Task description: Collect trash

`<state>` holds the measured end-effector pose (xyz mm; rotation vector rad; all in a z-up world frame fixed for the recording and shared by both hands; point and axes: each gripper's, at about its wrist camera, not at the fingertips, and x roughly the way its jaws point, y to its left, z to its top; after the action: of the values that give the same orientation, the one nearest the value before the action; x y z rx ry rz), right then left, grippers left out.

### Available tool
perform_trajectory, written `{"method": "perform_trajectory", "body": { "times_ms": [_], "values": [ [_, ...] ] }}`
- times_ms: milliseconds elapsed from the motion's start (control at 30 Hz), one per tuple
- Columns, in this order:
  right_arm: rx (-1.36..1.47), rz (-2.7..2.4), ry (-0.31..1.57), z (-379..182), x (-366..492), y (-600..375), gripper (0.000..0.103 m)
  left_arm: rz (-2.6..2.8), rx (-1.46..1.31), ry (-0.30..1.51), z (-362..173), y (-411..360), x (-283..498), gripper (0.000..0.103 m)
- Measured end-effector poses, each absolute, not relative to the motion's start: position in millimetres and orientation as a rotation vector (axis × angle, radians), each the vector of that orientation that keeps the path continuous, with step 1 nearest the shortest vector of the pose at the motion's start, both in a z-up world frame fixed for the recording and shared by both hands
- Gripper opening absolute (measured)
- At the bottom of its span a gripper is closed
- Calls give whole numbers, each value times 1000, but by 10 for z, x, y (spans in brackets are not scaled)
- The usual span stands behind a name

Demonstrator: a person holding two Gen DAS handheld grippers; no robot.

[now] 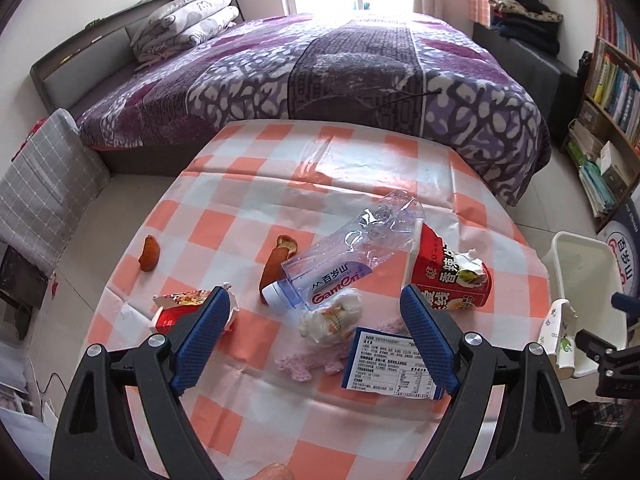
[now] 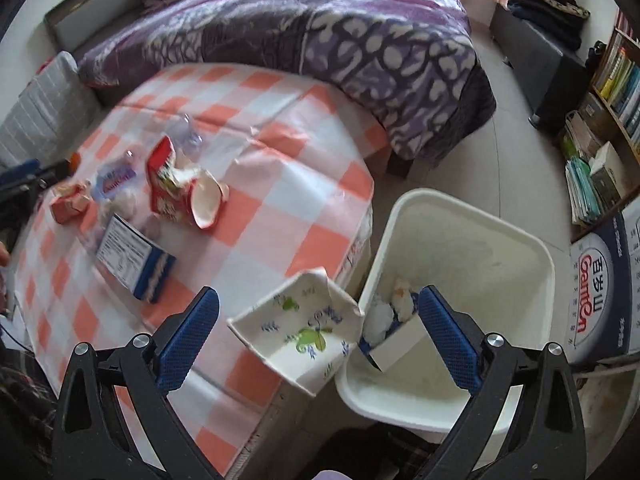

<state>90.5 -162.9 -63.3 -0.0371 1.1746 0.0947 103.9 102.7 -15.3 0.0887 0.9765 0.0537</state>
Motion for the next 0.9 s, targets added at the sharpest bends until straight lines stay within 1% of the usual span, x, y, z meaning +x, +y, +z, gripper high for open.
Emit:
{"method": "perform_trajectory", "body": {
  "times_ms": [67, 133, 267, 433, 567, 667, 767, 800, 833, 867, 900],
  "values": [
    [57, 63, 1194, -661, 928, -1699, 92, 8, 41, 1001, -158, 1019, 1036, 85],
    [160, 27, 1156, -562, 949, -1832, 92, -63, 1, 1033, -177, 896, 1033, 85],
    [367, -56, 1041, -376, 956, -2207, 95, -367, -23, 1196, -423, 219, 1009, 85],
    [562, -112, 1043, -452, 970, -2643, 95, -468, -31, 1264, -790, -388, 974, 85],
    [704, -90, 1037, -496, 984, -2858, 95, -448, -121, 1302, -1083, -561, 1083, 84],
    [717, -73, 1015, -441, 1002, -2896, 95, -454, -230, 1329, -1208, -537, 1130, 83],
    [723, -45, 1004, -389, 1001, -2898, 95, -465, -318, 1344, -1267, -539, 1130, 76],
    [729, -37, 1003, -379, 997, -2903, 95, -456, -319, 1345, -1274, -560, 1124, 71],
    [737, -32, 1002, -375, 993, -2911, 95, -446, -319, 1342, -1279, -576, 1118, 64],
    [745, -30, 1000, -371, 985, -2927, 95, -439, -323, 1343, -1279, -586, 1116, 60],
    [750, -29, 999, -368, 981, -2945, 95, -438, -328, 1347, -1283, -602, 1123, 47]
  ]
}}
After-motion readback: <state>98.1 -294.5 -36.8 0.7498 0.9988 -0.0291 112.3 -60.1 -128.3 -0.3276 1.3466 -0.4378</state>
